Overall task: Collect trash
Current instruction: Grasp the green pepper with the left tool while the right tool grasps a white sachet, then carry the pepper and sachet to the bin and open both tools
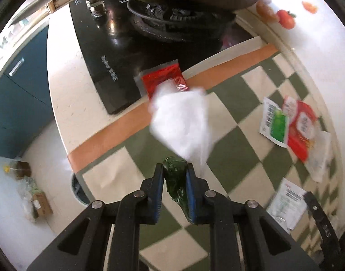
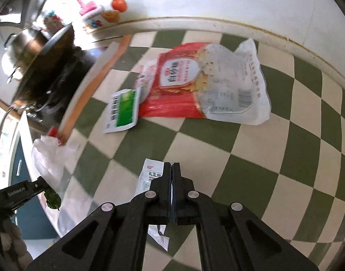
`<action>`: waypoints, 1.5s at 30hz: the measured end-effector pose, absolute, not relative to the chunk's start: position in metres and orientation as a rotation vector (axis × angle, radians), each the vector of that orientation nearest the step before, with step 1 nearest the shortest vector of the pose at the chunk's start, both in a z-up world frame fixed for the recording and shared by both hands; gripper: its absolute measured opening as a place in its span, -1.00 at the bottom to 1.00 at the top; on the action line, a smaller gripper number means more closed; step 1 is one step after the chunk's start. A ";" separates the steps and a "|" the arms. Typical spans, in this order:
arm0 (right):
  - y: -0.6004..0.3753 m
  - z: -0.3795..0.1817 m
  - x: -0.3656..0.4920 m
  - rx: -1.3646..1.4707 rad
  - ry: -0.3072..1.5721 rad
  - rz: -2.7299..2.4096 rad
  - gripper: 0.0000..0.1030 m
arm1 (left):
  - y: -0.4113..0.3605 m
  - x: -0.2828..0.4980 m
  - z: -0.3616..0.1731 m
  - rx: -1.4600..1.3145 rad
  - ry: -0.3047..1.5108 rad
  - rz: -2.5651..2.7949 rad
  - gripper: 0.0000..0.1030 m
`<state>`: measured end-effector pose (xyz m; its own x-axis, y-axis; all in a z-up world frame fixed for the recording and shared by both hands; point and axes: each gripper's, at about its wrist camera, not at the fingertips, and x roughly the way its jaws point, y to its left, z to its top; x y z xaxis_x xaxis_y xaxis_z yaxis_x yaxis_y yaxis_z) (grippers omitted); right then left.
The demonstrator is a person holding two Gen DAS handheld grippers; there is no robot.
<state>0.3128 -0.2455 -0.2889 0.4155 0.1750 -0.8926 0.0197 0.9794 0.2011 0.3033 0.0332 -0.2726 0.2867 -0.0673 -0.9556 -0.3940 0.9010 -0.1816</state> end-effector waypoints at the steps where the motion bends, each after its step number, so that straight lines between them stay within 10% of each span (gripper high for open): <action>1: -0.243 -0.285 0.309 0.186 1.137 0.110 -0.99 | 0.031 0.310 -0.276 -0.445 1.281 0.199 -0.70; 17: -0.229 -0.305 0.288 0.130 1.180 0.083 -0.99 | -0.012 0.288 -0.335 -0.427 1.435 0.051 -0.06; 19: -0.232 -0.302 0.288 0.134 1.174 0.078 -0.99 | -0.020 0.281 -0.337 -0.382 1.437 0.073 -0.13; 21: -0.235 -0.299 0.286 0.134 1.163 0.075 -0.99 | -0.032 0.272 -0.339 -0.327 1.429 0.086 -0.77; 31: -0.226 -0.275 0.267 0.160 1.167 0.166 -0.99 | -0.022 0.226 -0.300 -0.286 1.327 0.081 -0.84; 45: -0.007 -0.312 0.207 -0.042 1.260 0.609 -0.99 | 0.179 0.105 -0.331 -0.585 1.317 0.417 -0.84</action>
<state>0.2065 -0.0075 -0.3121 0.1707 0.4065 -0.8976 -0.4510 0.8421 0.2957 0.1053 0.1794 -0.3306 0.2114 -0.0405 -0.9766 -0.5956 0.7869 -0.1616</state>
